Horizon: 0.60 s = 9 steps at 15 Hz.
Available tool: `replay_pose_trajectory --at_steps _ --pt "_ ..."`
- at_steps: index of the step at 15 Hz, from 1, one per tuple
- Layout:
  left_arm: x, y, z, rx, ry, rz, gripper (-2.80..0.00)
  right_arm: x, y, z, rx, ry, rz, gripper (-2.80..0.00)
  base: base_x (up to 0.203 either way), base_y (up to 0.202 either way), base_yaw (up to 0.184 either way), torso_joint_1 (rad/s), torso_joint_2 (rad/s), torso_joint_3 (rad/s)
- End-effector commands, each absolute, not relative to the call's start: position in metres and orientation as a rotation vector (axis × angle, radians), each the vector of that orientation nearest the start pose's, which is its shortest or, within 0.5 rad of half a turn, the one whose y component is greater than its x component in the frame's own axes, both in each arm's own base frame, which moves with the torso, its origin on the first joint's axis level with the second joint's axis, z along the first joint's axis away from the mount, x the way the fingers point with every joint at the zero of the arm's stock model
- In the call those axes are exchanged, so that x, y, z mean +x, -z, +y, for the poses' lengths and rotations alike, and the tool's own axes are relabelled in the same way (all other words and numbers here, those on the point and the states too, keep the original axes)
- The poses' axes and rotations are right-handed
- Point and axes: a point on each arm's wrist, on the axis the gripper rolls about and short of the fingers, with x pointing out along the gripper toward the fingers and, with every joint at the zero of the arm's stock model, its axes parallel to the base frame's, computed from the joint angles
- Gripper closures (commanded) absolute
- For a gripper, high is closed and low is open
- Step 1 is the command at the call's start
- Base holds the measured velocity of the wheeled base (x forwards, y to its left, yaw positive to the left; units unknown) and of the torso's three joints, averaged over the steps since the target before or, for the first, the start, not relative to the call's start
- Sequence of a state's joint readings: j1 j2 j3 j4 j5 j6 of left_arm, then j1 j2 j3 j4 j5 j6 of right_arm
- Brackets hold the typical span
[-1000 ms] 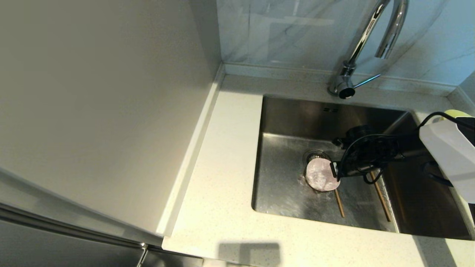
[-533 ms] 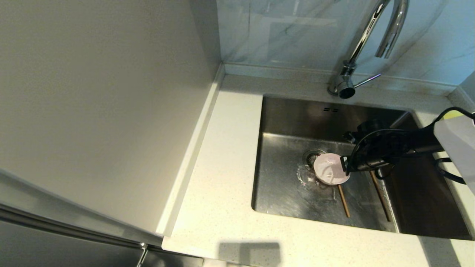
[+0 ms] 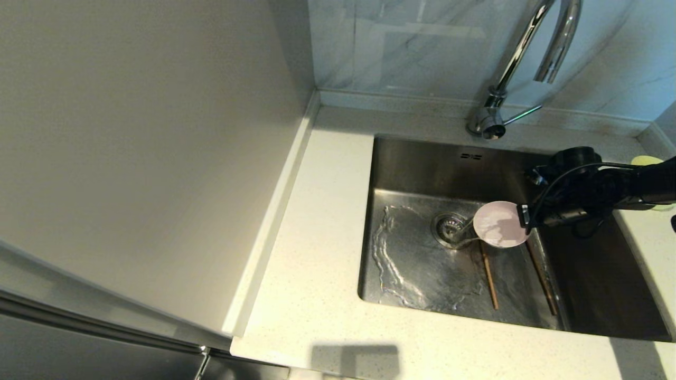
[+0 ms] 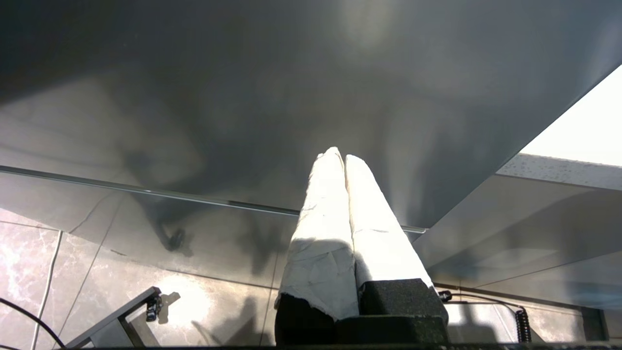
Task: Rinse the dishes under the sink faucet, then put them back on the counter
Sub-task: Put a bowl back to the table from the sink
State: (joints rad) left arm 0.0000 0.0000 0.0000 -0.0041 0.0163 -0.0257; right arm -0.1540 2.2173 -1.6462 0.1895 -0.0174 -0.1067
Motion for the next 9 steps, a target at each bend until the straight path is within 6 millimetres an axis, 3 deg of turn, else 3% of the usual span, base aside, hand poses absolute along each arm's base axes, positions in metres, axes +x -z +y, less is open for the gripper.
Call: replay_pose_trajectory --at_steps 1,5,9 --pt "-0.023 -0.076 0.0 -0.026 -0.017 -0.008 0.0 0.423 -0.163 -0.077 -0.057 0.149 0.71 0.0 0.0 0.0 0.0 0.0 0.0 0.0" --pt "-0.023 -0.076 0.0 -0.026 -0.017 -0.008 0.0 0.393 -0.187 -0.093 -0.147 0.185 0.562 0.0 0.0 0.0 0.0 0.0 0.0 0.0" --pt "-0.023 -0.076 0.0 -0.026 -0.017 -0.008 0.0 0.36 -0.22 -0.095 -0.235 0.227 0.293 0.0 0.0 0.0 0.0 0.0 0.0 0.0"
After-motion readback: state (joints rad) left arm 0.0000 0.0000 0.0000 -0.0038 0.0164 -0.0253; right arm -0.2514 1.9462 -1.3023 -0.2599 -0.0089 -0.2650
